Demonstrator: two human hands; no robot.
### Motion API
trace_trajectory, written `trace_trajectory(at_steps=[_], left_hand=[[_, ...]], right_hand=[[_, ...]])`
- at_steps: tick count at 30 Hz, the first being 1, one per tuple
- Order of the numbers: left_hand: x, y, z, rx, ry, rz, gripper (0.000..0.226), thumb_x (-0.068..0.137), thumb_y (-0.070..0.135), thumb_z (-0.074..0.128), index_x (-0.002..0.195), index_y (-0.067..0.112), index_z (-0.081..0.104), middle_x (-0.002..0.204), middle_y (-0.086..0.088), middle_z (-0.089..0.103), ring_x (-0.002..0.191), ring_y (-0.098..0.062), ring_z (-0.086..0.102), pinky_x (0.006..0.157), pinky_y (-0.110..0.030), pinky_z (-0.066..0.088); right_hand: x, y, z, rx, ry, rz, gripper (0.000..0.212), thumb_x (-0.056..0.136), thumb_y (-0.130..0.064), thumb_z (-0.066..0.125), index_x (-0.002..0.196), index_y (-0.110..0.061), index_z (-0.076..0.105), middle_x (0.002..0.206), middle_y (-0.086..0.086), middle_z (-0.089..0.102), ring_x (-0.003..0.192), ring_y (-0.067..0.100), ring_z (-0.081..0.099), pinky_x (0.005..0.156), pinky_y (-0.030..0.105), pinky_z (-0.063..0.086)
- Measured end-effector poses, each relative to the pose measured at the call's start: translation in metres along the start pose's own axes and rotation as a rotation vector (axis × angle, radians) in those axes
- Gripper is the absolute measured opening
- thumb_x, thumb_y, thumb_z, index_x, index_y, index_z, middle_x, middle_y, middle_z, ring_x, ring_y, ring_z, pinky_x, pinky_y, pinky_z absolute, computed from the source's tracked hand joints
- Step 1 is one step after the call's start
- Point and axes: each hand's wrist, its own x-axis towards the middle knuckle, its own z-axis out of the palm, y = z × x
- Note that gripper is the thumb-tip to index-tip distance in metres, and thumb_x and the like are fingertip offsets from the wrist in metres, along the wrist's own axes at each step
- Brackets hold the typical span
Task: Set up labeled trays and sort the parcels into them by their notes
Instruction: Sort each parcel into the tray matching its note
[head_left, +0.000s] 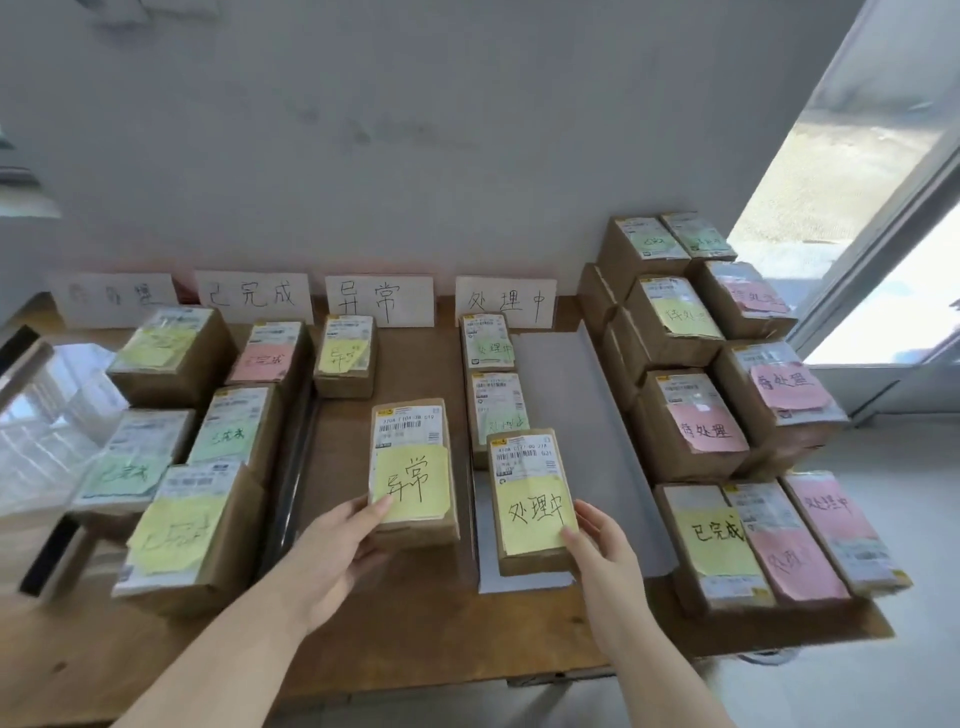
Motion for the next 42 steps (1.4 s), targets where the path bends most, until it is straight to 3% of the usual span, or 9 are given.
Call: trace_trajectory(at_steps=[12, 15, 18, 21, 28, 32, 37, 40, 42], left_hand=[[-0.011, -0.014, -0.041, -0.039, 0.023, 0.008, 0.032, 0.094, 0.024, 0.056, 0.124, 0.011, 0.057, 0.108, -0.009, 0.072, 0.111, -0.027, 0.061, 0.102, -0.045, 0.045], [-0.015, -0.015, -0.042, -0.054, 0.031, 0.012, 0.031, 0.094, 0.024, 0.056, 0.123, 0.010, 0.057, 0.108, -0.010, 0.071, 0.111, -0.027, 0.061, 0.102, -0.045, 0.045], [-0.017, -0.019, -0.040, -0.081, 0.061, 0.012, 0.031, 0.093, 0.023, 0.057, 0.122, 0.011, 0.057, 0.109, -0.012, 0.070, 0.110, -0.029, 0.060, 0.102, -0.045, 0.045], [-0.019, -0.022, -0.032, -0.091, 0.075, 0.017, 0.029, 0.093, 0.022, 0.057, 0.121, 0.012, 0.057, 0.108, -0.012, 0.071, 0.109, -0.029, 0.062, 0.100, -0.043, 0.047], [-0.025, -0.024, 0.004, -0.065, 0.094, 0.027, 0.033, 0.095, 0.023, 0.055, 0.126, 0.012, 0.055, 0.108, -0.008, 0.072, 0.113, -0.028, 0.059, 0.100, -0.044, 0.046], [-0.034, -0.013, 0.030, -0.010, 0.096, 0.058, 0.026, 0.097, 0.021, 0.051, 0.122, 0.014, 0.056, 0.104, -0.003, 0.073, 0.108, -0.023, 0.062, 0.084, -0.032, 0.051], [-0.036, -0.012, 0.050, 0.064, 0.126, 0.102, 0.033, 0.095, 0.031, 0.053, 0.127, 0.023, 0.052, 0.114, 0.005, 0.070, 0.119, -0.017, 0.055, 0.109, -0.043, 0.038], [-0.038, -0.017, 0.055, 0.155, 0.163, 0.128, 0.057, 0.090, 0.042, 0.056, 0.142, 0.029, 0.040, 0.126, 0.012, 0.062, 0.126, -0.014, 0.049, 0.114, -0.047, 0.030], [-0.039, -0.019, 0.056, 0.238, 0.208, 0.149, 0.058, 0.090, 0.045, 0.055, 0.144, 0.036, 0.035, 0.130, 0.013, 0.058, 0.127, -0.012, 0.047, 0.113, -0.047, 0.031]], right_hand=[[0.013, 0.029, 0.019, -0.226, 0.013, 0.014, 0.031, 0.094, -0.027, 0.058, 0.122, -0.030, 0.048, 0.117, -0.007, 0.056, 0.109, 0.010, 0.052, 0.071, 0.015, 0.044], [0.016, 0.030, 0.021, -0.263, -0.008, 0.024, 0.035, 0.096, -0.024, 0.054, 0.130, -0.026, 0.047, 0.117, -0.008, 0.055, 0.108, 0.008, 0.049, 0.076, 0.019, 0.045], [0.019, 0.032, 0.016, -0.303, 0.005, 0.040, 0.038, 0.098, -0.023, 0.051, 0.136, -0.023, 0.045, 0.128, -0.002, 0.056, 0.116, 0.013, 0.050, 0.092, 0.033, 0.048], [0.024, 0.033, 0.009, -0.336, -0.011, 0.060, 0.040, 0.098, -0.025, 0.049, 0.138, -0.023, 0.044, 0.132, -0.001, 0.056, 0.123, 0.016, 0.050, 0.094, 0.037, 0.048], [0.032, 0.017, -0.007, -0.459, -0.138, 0.035, 0.043, 0.099, -0.026, 0.048, 0.141, -0.024, 0.041, 0.136, -0.002, 0.054, 0.124, 0.014, 0.049, 0.093, 0.030, 0.047], [0.028, -0.017, -0.021, -0.473, -0.123, -0.102, 0.046, 0.099, -0.020, 0.046, 0.144, -0.024, 0.038, 0.145, -0.003, 0.045, 0.131, 0.015, 0.044, 0.087, 0.017, 0.042], [0.018, -0.060, -0.010, -0.496, -0.315, -0.235, 0.043, 0.101, -0.022, 0.042, 0.143, -0.030, 0.038, 0.142, -0.011, 0.045, 0.111, 0.001, 0.053, 0.076, 0.001, 0.038], [0.008, -0.064, 0.007, -0.482, -0.477, -0.267, 0.042, 0.101, -0.027, 0.041, 0.142, -0.037, 0.037, 0.142, -0.017, 0.044, 0.133, 0.007, 0.040, 0.088, 0.007, 0.036], [0.002, -0.061, 0.019, -0.471, -0.579, -0.246, 0.043, 0.101, -0.028, 0.041, 0.142, -0.039, 0.036, 0.132, -0.022, 0.047, 0.131, 0.009, 0.044, 0.073, 0.004, 0.044]])
